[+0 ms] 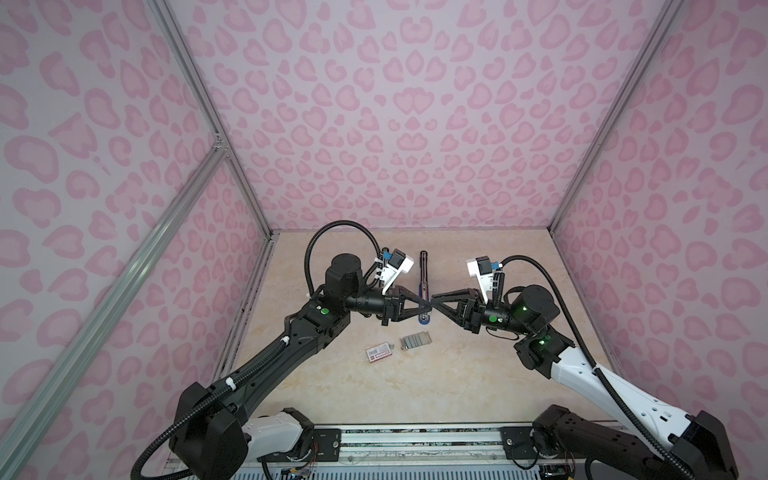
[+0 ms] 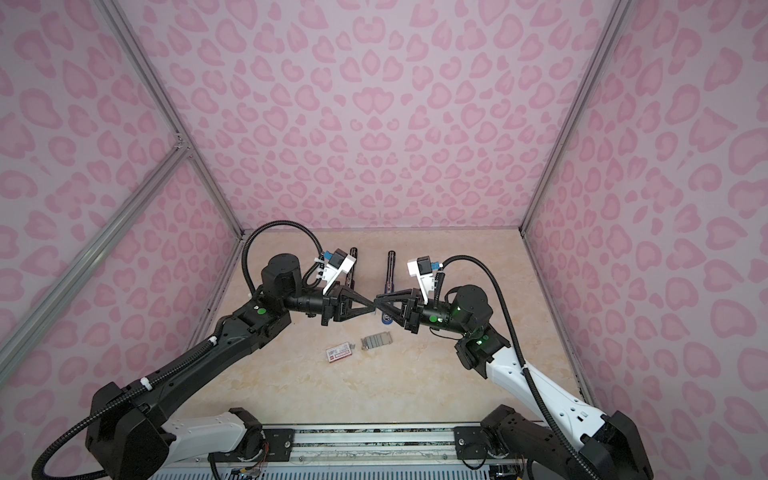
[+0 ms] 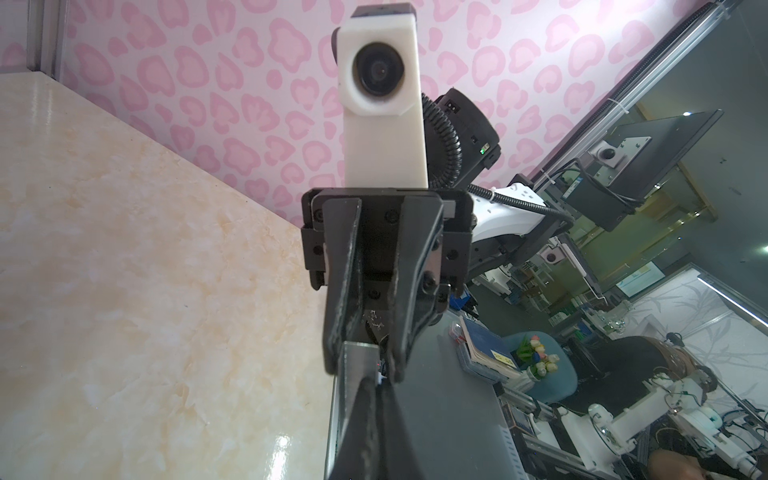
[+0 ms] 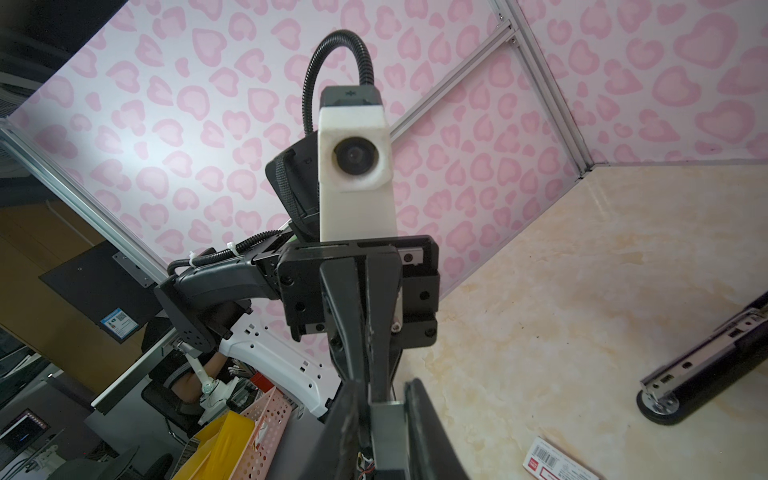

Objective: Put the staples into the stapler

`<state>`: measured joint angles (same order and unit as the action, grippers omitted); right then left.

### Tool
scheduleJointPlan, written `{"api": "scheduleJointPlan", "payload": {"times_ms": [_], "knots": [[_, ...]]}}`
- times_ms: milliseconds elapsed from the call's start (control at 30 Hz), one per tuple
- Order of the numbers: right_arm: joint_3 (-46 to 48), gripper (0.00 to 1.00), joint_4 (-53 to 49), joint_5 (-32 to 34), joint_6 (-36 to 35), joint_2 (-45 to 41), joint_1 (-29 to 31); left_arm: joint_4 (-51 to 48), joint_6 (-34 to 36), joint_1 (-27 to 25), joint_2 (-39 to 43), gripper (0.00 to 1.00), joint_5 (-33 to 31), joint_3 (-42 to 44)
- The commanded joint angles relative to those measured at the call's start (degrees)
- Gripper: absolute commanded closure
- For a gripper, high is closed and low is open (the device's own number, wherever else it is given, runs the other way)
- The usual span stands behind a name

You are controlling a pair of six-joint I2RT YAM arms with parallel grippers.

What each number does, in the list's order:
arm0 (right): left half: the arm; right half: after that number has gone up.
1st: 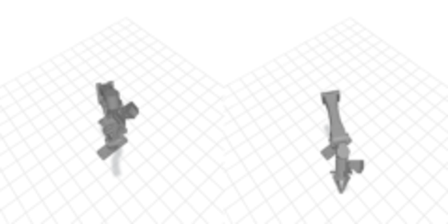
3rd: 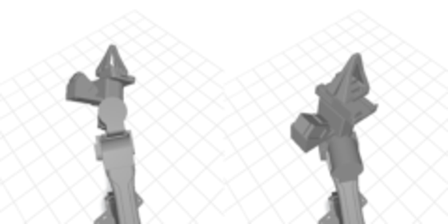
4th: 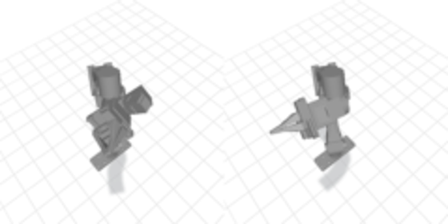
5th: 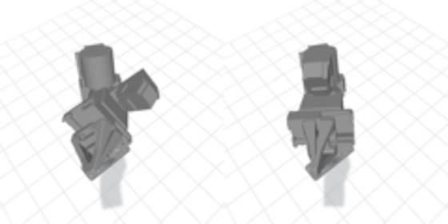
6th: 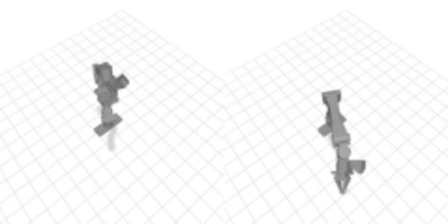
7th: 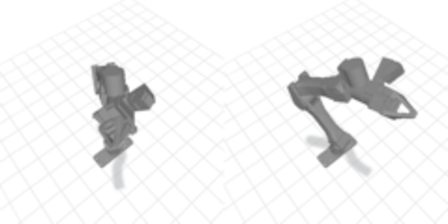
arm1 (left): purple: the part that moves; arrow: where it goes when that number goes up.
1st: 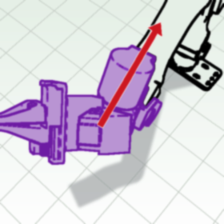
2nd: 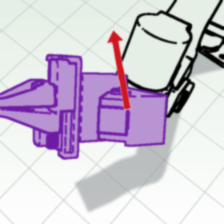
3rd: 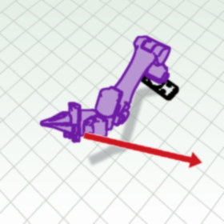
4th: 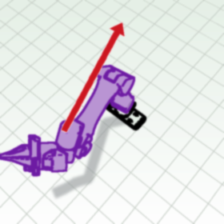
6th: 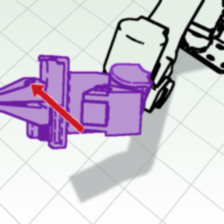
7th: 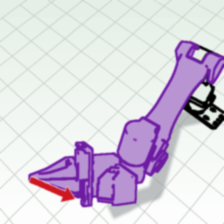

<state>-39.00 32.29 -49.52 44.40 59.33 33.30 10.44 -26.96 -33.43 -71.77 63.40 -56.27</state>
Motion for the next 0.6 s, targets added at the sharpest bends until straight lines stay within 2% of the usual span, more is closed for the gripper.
{"api": "scheduleJointPlan", "payload": {"times_ms": [0,200,400,467,500,567], "knots": [[0.31,0.83,2.31,-0.94,0.25,0.26,0.13,2.13,-0.29,-0.08,0.05,0.96,0.94,-0.45],[0.33,0.86,2.57,-1.12,0.03,0.11,0.36,1.90,-0.37,-0.14,-0.06,0.96,0.95,-0.51],[0.28,0.86,0.78,0.42,-1.45,-0.68,0.36,1.21,-0.37,-0.14,0.05,0.68,0.25,-0.60],[0.24,0.86,-0.09,1.04,-2.01,-0.97,0.29,1.08,-0.29,-0.14,0.27,0.65,0.21,-0.44],[0.24,0.86,-0.68,1.39,-2.33,-1.14,0.21,0.95,-0.20,-0.08,0.44,0.60,0.02,-0.43],[0.14,0.87,-1.92,2.23,-2.89,-1.40,-0.03,0.81,0.19,0.15,0.94,0.58,-0.52,-0.12]]}}
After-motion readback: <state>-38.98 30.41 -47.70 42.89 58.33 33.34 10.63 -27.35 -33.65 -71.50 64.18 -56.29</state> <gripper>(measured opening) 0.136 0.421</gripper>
